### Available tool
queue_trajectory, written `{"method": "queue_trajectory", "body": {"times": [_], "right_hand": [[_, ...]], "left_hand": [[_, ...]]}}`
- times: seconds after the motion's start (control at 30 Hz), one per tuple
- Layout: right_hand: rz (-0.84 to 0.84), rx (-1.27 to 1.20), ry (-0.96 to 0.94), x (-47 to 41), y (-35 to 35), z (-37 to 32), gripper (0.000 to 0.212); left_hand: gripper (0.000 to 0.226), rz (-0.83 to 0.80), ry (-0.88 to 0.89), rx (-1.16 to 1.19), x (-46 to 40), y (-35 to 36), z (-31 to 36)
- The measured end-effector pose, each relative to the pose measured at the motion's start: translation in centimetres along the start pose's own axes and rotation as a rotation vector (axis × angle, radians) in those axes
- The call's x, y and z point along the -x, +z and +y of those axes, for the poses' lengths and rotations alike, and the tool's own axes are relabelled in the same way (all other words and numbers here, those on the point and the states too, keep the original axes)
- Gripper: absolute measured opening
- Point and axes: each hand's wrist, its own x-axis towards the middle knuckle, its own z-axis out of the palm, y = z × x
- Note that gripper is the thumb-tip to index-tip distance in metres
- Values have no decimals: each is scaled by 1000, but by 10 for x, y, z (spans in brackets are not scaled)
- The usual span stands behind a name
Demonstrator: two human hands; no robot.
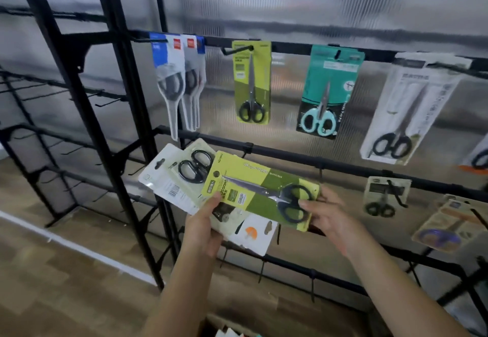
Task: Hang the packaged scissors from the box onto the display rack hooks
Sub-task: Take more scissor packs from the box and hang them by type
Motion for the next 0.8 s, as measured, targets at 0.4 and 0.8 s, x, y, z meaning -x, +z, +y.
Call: {"method": "queue_trajectory", "body": {"times": [0.4,0.8], "right_hand": [[277,18,-533,3,95,3,57],[463,-219,-819,11,160,-25,47]], "left_hand": [[23,-208,45,62,-30,-31,78],[32,-321,-26,30,-37,-56,105]]}}
